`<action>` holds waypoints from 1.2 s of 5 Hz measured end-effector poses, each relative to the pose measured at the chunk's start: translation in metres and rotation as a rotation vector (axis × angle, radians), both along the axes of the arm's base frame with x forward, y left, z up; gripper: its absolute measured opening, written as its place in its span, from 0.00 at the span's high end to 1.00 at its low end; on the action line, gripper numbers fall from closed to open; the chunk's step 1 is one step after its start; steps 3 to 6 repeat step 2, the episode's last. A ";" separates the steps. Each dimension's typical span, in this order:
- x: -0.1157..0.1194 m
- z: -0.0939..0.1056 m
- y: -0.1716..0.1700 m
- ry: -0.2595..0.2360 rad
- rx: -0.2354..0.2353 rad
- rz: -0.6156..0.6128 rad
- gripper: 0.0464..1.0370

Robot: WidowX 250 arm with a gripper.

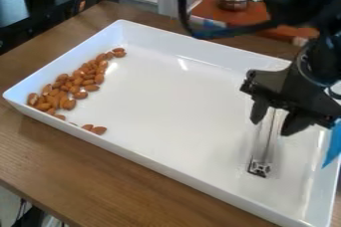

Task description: Sweep into pile

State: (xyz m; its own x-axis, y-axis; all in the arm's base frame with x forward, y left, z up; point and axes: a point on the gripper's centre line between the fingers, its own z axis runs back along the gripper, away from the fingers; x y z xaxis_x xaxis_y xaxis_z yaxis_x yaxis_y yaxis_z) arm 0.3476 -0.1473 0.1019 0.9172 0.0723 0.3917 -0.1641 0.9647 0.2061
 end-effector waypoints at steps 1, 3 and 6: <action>0.007 0.002 -0.007 -0.019 -0.142 -0.043 0.07; -0.002 0.020 0.017 0.091 -0.178 -0.052 0.03; -0.002 0.020 0.017 0.091 -0.178 -0.052 0.03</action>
